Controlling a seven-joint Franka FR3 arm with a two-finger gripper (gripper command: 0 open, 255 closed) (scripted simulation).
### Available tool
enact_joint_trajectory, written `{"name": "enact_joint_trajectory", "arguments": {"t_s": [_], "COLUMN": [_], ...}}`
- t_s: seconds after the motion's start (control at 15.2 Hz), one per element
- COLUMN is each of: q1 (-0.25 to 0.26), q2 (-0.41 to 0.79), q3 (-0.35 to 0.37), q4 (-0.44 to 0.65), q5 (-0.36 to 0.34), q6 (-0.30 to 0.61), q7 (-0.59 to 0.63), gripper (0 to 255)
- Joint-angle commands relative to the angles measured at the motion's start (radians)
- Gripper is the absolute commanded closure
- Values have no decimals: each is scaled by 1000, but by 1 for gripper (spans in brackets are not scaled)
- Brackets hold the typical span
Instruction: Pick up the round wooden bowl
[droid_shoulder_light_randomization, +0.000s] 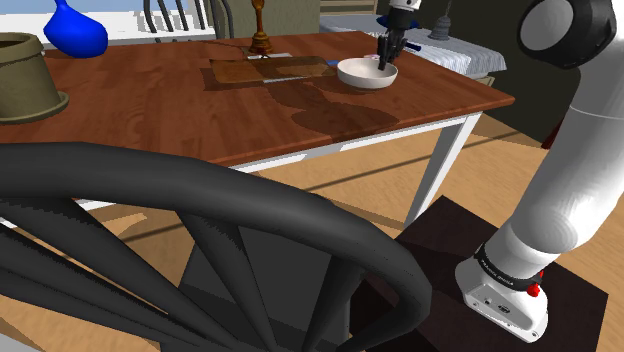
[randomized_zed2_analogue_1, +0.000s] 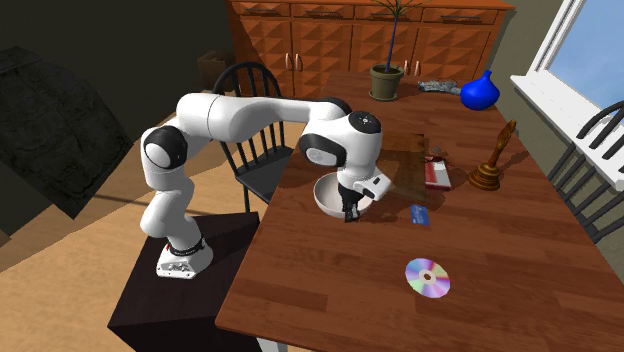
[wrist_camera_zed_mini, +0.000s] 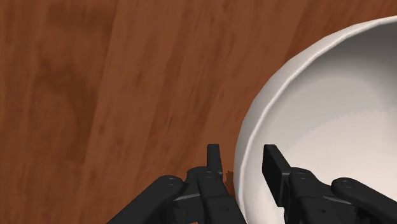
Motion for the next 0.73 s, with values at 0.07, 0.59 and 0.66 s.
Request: {"name": "enact_joint_trajectory", "arguments": {"t_s": [0.07, 0.59, 0.66], "q1": [0, -3, -4], "q2": [-1, 7, 11], "q3": [0, -1, -1], "q4": [-3, 36, 54], "q5": [0, 2, 3], "q6": [2, -28, -43], "q7": [0, 3, 5], "gripper": [255, 255, 255]}}
